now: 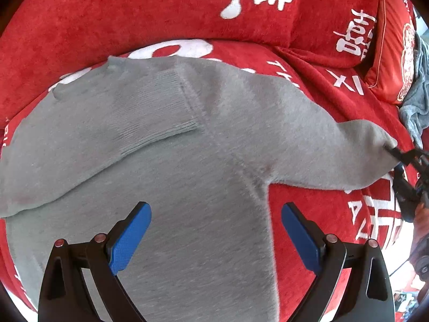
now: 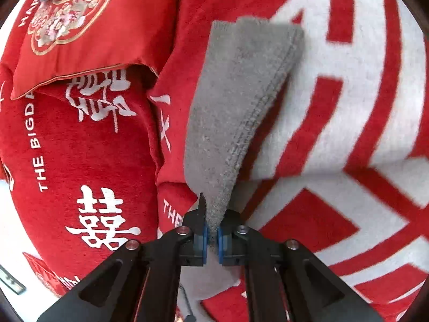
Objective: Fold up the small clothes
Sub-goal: 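Grasp the unfolded sleeve cuff with the right tool, then fold the held sleeve across the sweater body with the right tool and release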
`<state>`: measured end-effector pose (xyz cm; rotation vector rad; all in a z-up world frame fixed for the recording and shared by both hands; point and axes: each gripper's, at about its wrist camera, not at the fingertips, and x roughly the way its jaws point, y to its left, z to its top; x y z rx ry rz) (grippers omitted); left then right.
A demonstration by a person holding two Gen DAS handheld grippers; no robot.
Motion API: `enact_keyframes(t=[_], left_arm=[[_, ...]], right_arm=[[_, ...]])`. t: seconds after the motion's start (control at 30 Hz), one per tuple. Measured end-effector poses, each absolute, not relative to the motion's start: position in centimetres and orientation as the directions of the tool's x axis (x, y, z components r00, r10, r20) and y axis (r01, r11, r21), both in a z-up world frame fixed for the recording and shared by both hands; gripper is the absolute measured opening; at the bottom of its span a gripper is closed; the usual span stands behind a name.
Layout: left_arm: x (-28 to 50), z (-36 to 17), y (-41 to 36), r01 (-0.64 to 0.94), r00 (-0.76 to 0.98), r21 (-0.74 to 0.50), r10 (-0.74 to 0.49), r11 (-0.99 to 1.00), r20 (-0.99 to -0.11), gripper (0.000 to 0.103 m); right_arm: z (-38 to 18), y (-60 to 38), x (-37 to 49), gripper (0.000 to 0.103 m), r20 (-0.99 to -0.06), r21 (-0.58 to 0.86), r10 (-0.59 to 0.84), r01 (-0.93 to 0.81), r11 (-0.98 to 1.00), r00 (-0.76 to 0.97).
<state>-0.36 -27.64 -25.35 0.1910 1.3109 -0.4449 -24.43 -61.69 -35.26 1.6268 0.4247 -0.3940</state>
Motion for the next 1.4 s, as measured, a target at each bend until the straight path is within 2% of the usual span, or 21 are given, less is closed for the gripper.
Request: enact_keyframes(t=[0.2, 0.4, 0.53, 0.7, 0.83, 0.97, 1.0, 1.03, 1.07, 1.1, 1.27, 1.33, 1.37, 1.4], left_arm=[[0.7, -24.7, -23.5, 0.384, 0.212, -0.094, -0.187, 0.918, -0.959, 0.098], [2.9, -23.4, -17.8, 0.308, 0.258, -0.073, -0.157, 0.949, -0.953, 0.098], [4.5, -22.7, -13.5, 0.238, 0.284, -0.069, -0.138, 0.969, -0.949, 0.098], [5.5, -22.3, -8.3, 0.161, 0.304, -0.065, -0.112, 0.985, -0.946, 0.098], [5.8, -22.6, -4.3, 0.095, 0.31, -0.057, -0.084, 0.994, -0.947, 0.098], [5.9, -23.3, -1.0, 0.04, 0.295, -0.059, -0.068, 0.997, -0.953, 0.098], [5.8, -23.4, -0.6, 0.033, 0.295, -0.061, -0.068, 0.998, -0.953, 0.098], [5.7, -23.4, -0.1, 0.025, 0.294, -0.063, -0.067, 0.998, -0.953, 0.098], [5.5, -23.4, 0.3, 0.02, 0.294, -0.064, -0.067, 0.998, -0.954, 0.098], [5.4, -23.4, 0.6, 0.015, 0.294, -0.066, -0.067, 0.998, -0.954, 0.098], [5.3, -23.7, 1.8, -0.001, 0.289, -0.086, -0.082, 0.996, -0.954, 0.098], [4.9, -23.4, 2.1, -0.003, 0.296, -0.095, -0.09, 0.995, -0.951, 0.098], [4.8, -23.2, 2.3, -0.004, 0.302, -0.1, -0.095, 0.995, -0.949, 0.098], [4.6, -23.0, 2.6, -0.003, 0.309, -0.106, -0.099, 0.994, -0.946, 0.098]], right_arm=[[-32.3, -59.3, -21.7, 0.006, -0.325, 0.943, 0.116, 0.332, -0.04, 0.938], [-26.9, -54.5, -14.8, 0.006, -0.26, 0.964, 0.244, 0.235, 0.127, 0.934], [-23.5, -49.0, -9.6, 0.006, -0.259, 0.949, 0.352, 0.169, 0.266, 0.9], [-21.3, -39.6, -2.5, 0.007, -0.335, 0.887, 0.497, 0.091, 0.452, 0.8], [-22.3, -30.7, 2.3, 0.009, -0.472, 0.8, 0.564, 0.06, 0.597, 0.677], [-26.2, -23.9, 5.2, 0.011, -0.608, 0.733, 0.579, 0.103, 0.673, 0.544], [-27.2, -23.1, 5.4, 0.016, -0.64, 0.713, 0.568, 0.124, 0.69, 0.517], [-28.0, -22.4, 5.5, 0.025, -0.668, 0.695, 0.557, 0.147, 0.703, 0.495], [-28.8, -22.0, 5.4, 0.056, -0.699, 0.674, 0.538, 0.185, 0.715, 0.471], [-29.1, -22.1, 5.2, 0.069, -0.708, 0.67, 0.532, 0.206, 0.713, 0.464], [-28.7, -24.4, 2.9, 0.068, -0.652, 0.734, 0.5, 0.309, 0.605, 0.57], [-29.3, -26.0, 2.6, 0.038, -0.619, 0.774, 0.488, 0.374, 0.51, 0.616], [-29.5, -26.4, 2.8, 0.008, -0.611, 0.784, 0.486, 0.391, 0.482, 0.625], [-29.0, -26.3, 3.6, 0.008, -0.612, 0.781, 0.481, 0.386, 0.491, 0.627]])
